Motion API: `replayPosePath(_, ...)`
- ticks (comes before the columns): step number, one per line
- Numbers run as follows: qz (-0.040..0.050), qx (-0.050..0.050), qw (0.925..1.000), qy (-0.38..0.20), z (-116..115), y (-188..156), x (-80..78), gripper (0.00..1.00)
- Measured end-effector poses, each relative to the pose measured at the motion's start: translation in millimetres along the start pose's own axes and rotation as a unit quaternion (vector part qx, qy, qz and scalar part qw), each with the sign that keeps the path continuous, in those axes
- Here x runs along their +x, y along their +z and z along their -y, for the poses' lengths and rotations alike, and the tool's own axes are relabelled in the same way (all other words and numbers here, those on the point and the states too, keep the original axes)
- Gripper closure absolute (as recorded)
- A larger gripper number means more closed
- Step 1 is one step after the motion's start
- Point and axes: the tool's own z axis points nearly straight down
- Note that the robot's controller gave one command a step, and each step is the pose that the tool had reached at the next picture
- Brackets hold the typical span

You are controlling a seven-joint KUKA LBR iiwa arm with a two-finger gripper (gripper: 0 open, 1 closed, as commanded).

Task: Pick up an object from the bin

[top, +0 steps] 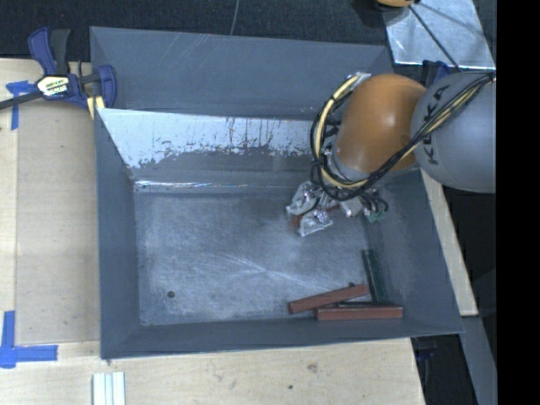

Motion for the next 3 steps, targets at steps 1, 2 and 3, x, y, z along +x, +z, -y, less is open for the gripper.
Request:
replayPosePath(1, -0.0069, -0.003, 1.0, 0.005, -2.6, -46.5, 3.9, 1.0)
replayPosePath(2, -0.0049, -0.002, 0.9989, 0.046, -20.6, -113.7, 1.1, 1.0)
replayPosePath(3, -0.004, -0.001, 0.9986, 0.053, -10.9, -163.0, 16.2, 1.0)
